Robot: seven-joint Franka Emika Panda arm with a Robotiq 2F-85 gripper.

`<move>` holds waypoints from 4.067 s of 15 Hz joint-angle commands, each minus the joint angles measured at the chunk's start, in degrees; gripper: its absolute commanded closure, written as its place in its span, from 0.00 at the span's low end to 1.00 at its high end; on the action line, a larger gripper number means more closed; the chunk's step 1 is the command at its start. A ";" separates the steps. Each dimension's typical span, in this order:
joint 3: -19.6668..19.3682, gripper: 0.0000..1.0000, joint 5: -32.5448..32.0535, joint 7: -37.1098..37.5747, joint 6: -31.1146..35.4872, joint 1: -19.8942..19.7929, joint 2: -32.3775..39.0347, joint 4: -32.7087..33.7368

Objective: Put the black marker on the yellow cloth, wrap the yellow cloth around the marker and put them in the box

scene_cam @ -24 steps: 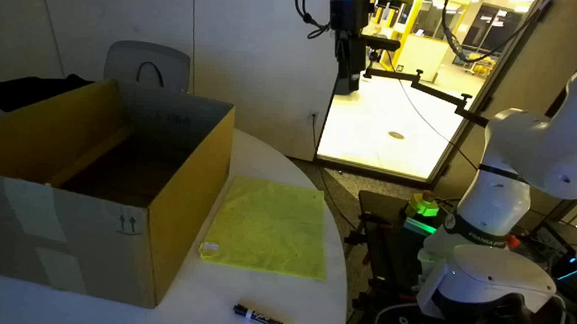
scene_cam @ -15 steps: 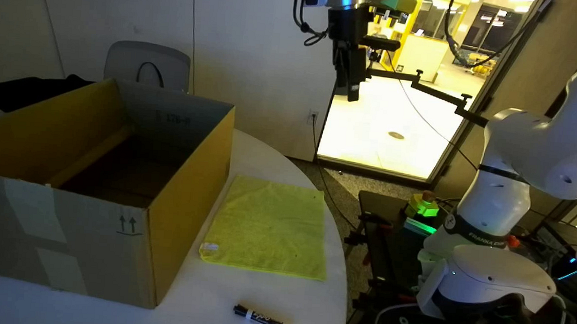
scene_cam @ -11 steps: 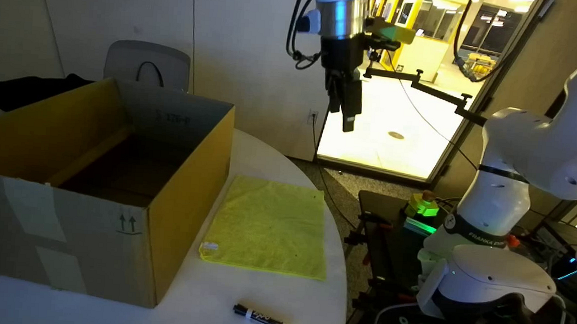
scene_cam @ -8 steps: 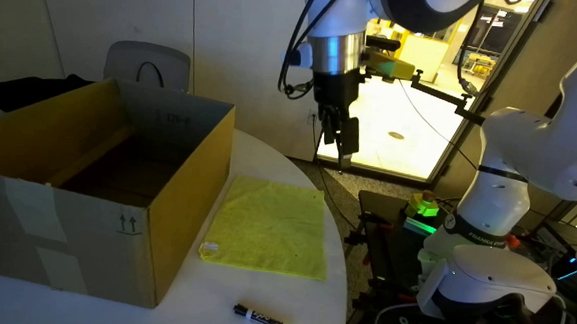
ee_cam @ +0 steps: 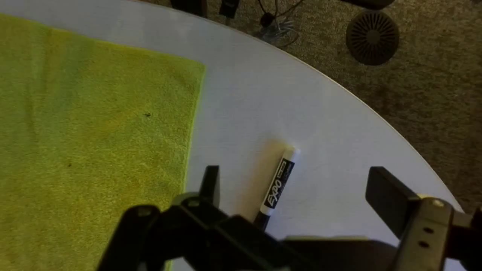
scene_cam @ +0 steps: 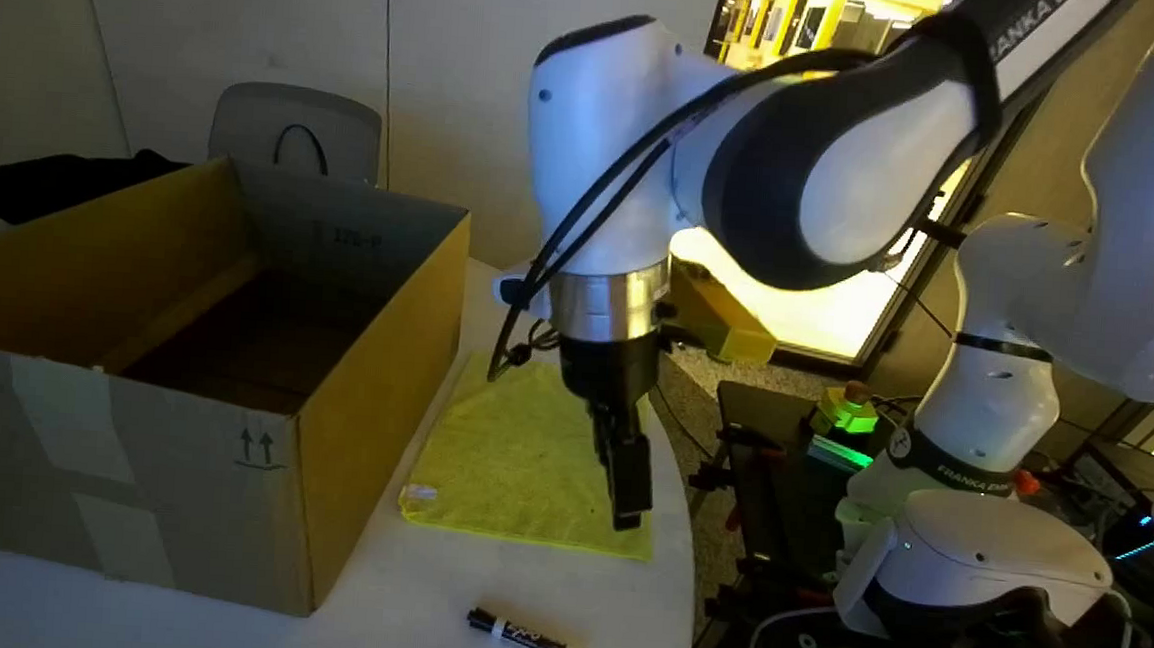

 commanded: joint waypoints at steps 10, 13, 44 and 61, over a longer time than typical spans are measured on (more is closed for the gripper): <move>-2.28 0.00 0.63 2.07 17.07 -0.40 26.93 11.94; -2.35 0.00 0.47 1.99 18.51 -0.44 28.91 13.23; -7.09 0.80 -11.32 11.15 14.87 10.02 29.10 12.72; -10.27 0.94 -18.54 0.54 4.24 -0.81 20.15 12.23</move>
